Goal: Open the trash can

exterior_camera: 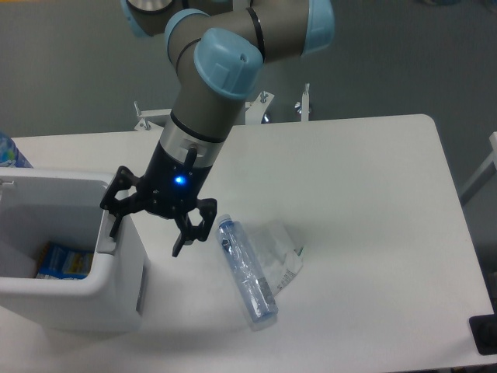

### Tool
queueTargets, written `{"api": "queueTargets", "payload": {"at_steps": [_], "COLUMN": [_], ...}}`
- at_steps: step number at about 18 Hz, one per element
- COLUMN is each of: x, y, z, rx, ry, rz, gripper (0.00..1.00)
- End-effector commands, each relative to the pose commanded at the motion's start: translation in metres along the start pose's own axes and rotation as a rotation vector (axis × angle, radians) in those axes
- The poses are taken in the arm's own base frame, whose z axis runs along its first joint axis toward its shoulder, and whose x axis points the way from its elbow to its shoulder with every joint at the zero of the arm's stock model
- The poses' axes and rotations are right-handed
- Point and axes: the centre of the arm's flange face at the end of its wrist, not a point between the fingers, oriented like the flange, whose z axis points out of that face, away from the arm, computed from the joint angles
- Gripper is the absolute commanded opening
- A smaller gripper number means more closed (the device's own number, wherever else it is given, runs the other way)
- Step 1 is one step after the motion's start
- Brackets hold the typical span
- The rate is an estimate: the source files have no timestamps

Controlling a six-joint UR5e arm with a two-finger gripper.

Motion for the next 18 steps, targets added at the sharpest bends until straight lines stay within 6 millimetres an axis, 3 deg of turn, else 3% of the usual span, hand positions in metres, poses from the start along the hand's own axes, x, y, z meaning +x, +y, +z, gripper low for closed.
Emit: {"api": "queueTargets", "payload": {"at_steps": [3, 5, 11, 13, 18], "x": [-0.010, -0.032, -0.134, -0.168, -0.218], "y": [-0.005, -0.007, 0.012, 0.021, 0.039], "z": [-0.007, -0.018, -0.047, -0.052, -0.049], "rx": [0.045, 0.078, 0.093, 0.070, -0.031], "ry": [-0.022, -0.052, -0.168, -0.212, -0.335], "rz": [0.014, 0.008, -0.104, -0.063, 0.011], "gripper": [1.00, 1.00, 1.00, 1.00, 1.00]}}
